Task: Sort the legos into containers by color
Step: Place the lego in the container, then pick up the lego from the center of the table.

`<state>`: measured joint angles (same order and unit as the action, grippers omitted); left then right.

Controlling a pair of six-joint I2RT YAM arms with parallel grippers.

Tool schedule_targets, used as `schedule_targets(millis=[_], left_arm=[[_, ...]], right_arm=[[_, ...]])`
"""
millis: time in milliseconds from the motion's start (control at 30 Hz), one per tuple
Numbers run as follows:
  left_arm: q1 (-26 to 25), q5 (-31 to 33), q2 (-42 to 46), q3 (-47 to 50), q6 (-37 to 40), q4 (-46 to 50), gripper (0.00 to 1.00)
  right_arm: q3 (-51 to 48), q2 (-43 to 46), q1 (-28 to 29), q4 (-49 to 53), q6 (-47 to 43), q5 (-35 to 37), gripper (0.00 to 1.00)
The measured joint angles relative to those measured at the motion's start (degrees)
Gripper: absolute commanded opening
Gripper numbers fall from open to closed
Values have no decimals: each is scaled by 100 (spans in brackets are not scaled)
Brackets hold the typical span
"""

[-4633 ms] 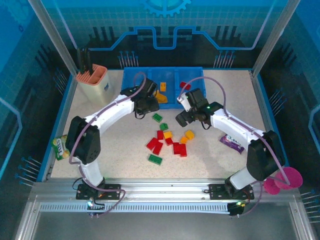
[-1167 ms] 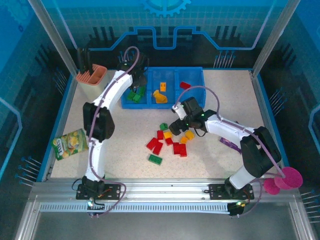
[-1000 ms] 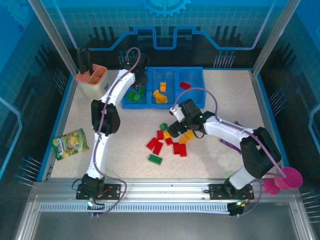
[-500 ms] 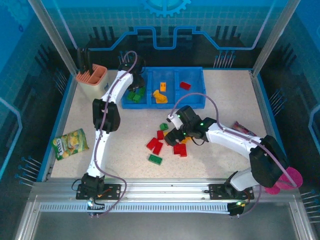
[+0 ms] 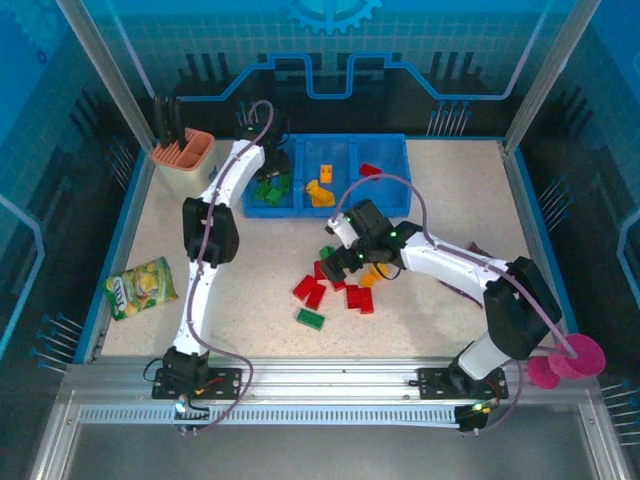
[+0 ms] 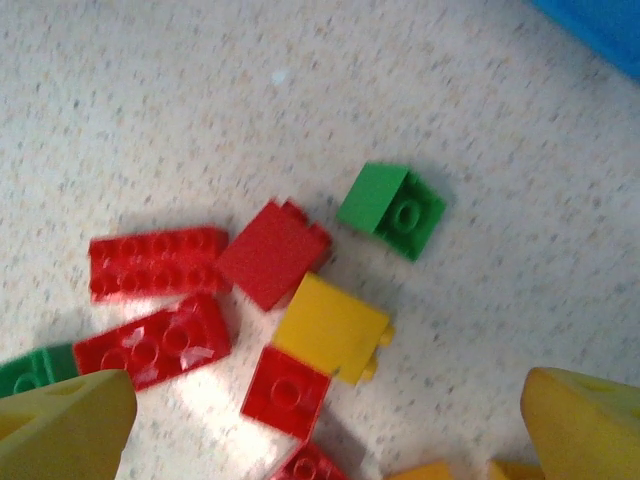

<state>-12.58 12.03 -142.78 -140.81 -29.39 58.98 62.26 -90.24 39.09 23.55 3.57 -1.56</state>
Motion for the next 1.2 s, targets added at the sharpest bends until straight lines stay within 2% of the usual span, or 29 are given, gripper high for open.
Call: schedule_targets(millis=[100, 267, 533, 633, 700, 900, 1100, 1200], left_arm=[[0, -122, 546, 439, 144, -166, 52], [0, -361, 2079, 1572, 409, -787, 58], [0, -426, 4057, 2546, 634, -1502, 65], [0, -452, 4544, 2968, 726, -1613, 77], [2, -557, 4907, 3418, 831, -1718, 98], [4, -697, 6356, 5045, 1191, -1888, 99], [22, -540, 7364, 5453, 1491, -2037, 99], [39, -433, 7722, 5713, 1613, -2229, 99]], right_arm=[[369, -345, -157, -2, 122, -15, 100], [837, -1025, -393, 0, 457, -63, 99], [1115, -1742, -393, 98, 828, -50, 95], [1132, -1884, -391, 101, 909, -37, 93], [1132, -1963, -387, 96, 960, -15, 92], [1290, -2201, -374, 28, 1071, 33, 88], [1580, -2564, -313, 55, 1071, 199, 73], [1707, -2636, -310, 195, 1056, 286, 71]])
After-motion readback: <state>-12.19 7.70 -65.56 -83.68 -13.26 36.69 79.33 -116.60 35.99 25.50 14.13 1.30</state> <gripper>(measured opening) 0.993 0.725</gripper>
